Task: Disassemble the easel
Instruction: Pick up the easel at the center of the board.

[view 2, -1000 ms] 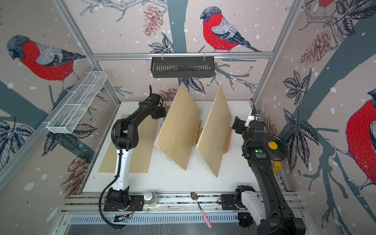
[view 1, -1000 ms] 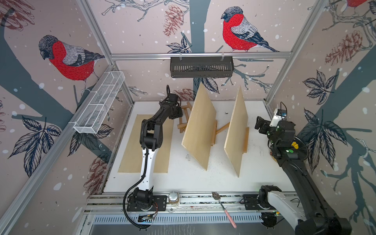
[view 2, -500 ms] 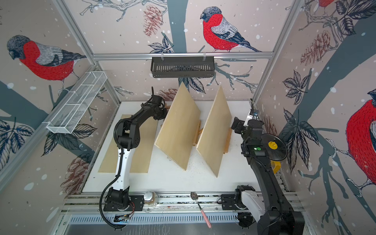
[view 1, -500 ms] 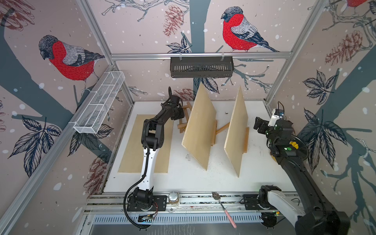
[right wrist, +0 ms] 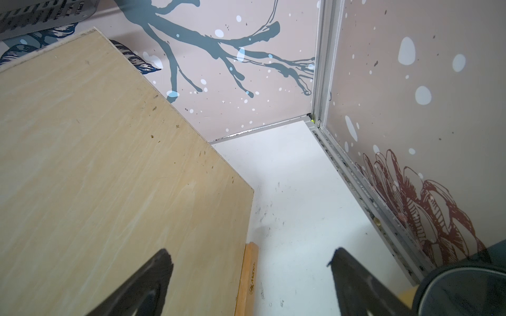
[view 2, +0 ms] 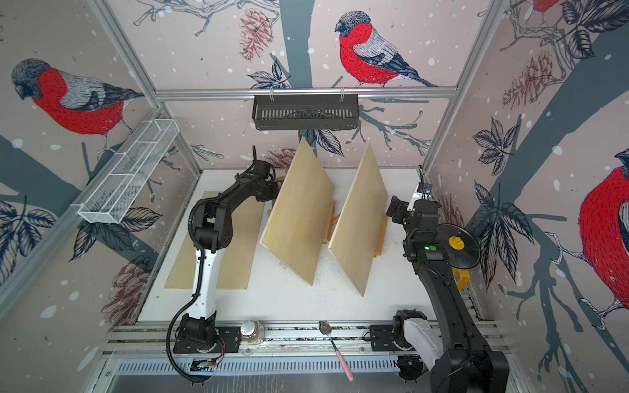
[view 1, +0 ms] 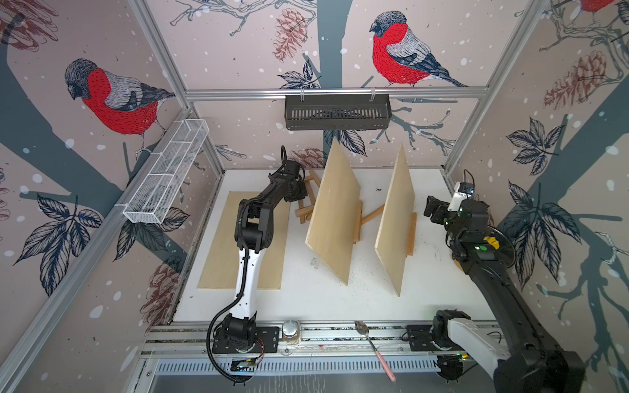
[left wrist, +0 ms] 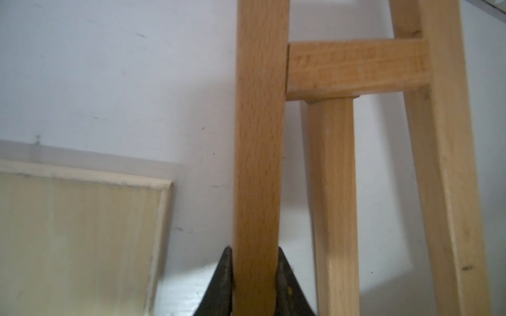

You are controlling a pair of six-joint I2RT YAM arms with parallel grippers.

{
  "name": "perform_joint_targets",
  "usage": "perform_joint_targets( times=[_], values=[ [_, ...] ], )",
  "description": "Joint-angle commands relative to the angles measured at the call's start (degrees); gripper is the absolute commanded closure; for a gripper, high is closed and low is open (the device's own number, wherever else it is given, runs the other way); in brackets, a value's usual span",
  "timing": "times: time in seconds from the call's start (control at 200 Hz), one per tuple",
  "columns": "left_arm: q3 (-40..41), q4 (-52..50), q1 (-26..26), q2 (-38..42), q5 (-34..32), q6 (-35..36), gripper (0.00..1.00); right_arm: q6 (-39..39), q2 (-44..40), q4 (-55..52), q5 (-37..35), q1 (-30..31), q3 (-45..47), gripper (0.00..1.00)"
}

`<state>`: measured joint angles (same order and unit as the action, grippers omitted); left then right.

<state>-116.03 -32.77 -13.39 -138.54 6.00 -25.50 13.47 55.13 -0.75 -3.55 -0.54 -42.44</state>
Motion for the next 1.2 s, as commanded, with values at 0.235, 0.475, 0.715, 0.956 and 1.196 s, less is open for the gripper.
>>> perform_joint_targets(
  times=[0.235, 0.475, 0.715, 0.956, 1.196],
  values=[
    [2.0, 5.51, -0.31, 8.38, -4.49, -2.09, 1.0, 0.21, -1.06, 1.46, 0.81, 0.02, 0.16, 0.08],
    [-5.58, -1.94, 0.48, 9.71, -18.18, 0.56, 1.0, -0.15, -2.05, 0.77, 0.85, 0.06, 0.16, 0.08],
    [-2.96, -5.27, 2.36, 16.52, -30.76, 4.26, 1.0, -0.28, -2.93, 0.54, 0.72, 0.09, 0.2, 0.08],
    [6.08, -3.99, 3.46, 29.49, -37.52, 7.58, 1.0, -0.59, -2.97, 0.23, 1.53, 0.19, -0.85, 0.08],
    [16.55, -2.22, 2.47, 45.87, -41.39, 14.82, 1.0, -2.83, -3.27, -2.39, 6.07, 1.89, -6.15, 0.1]
  ],
)
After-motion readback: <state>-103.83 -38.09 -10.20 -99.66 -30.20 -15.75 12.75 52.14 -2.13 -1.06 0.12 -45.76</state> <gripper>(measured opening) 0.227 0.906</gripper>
